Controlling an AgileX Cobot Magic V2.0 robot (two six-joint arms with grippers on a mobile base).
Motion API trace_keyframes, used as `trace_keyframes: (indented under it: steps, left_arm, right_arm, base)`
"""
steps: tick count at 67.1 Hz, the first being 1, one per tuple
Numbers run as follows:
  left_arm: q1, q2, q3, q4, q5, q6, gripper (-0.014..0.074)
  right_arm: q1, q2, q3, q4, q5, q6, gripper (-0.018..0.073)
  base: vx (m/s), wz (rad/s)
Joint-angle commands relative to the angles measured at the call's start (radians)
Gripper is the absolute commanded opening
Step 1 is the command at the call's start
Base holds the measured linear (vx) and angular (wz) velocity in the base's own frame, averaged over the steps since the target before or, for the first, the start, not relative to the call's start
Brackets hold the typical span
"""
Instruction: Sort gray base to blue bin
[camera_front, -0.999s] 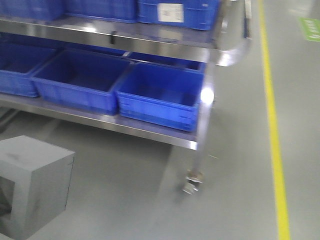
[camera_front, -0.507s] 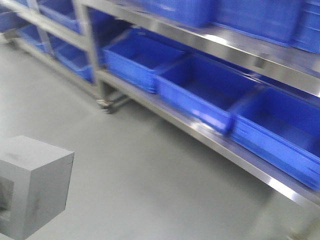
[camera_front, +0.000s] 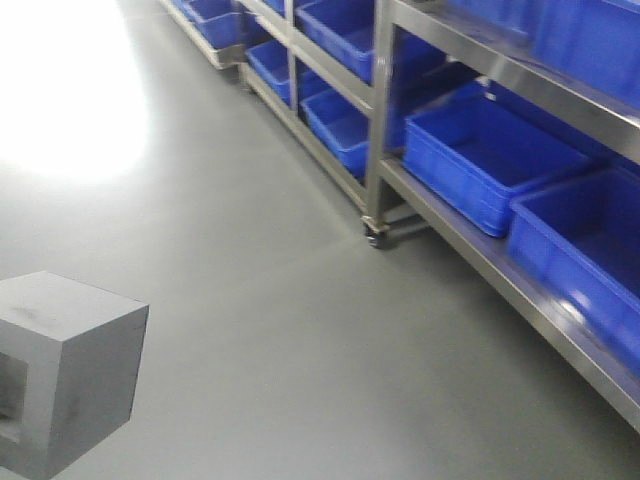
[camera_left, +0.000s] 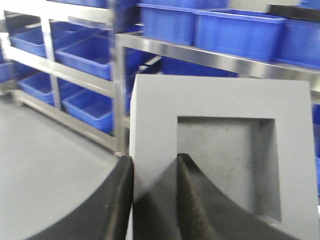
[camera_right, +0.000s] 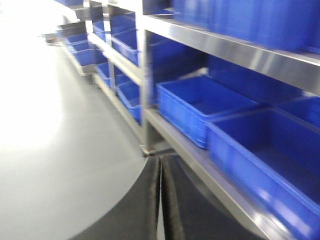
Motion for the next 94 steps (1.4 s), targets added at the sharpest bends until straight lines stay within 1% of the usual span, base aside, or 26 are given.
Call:
trace_keyframes:
  steps: [1, 29, 46, 65, 94]
  left_arm:
    - [-0.008, 0.006, -0.033, 0.004, -0.117, -0.004, -0.0007]
    - [-0.008, 0.006, -0.033, 0.004, -0.117, -0.004, -0.0007]
    - [-0.008, 0.006, -0.033, 0.004, -0.117, -0.004, -0.0007]
    - [-0.008, 0.006, -0.033, 0.004, -0.117, -0.004, -0.0007]
    - [-0.008, 0.006, -0.033, 0.004, -0.117, -0.004, -0.0007]
  right_arm:
    - [0.003, -0.007, 0.005, -0.009, -0.076, -0.007, -0.0005]
    - [0.003, -0.007, 0.005, -0.009, -0.076, -0.007, -0.0005]
    - [0.003, -0.007, 0.005, -0.009, -0.076, -0.007, -0.0005]
    - [0.003, -0.007, 0.005, -0.009, -0.076, -0.007, -0.0005]
    - [0.003, -0.007, 0.005, -0.009, -0.077, -0.007, -0.0005]
  base:
    - [0.28, 0.60]
    - [0.31, 0.56]
    - [0.38, 0.40]
    - [0.43, 0.21]
    - [0.49, 0.05]
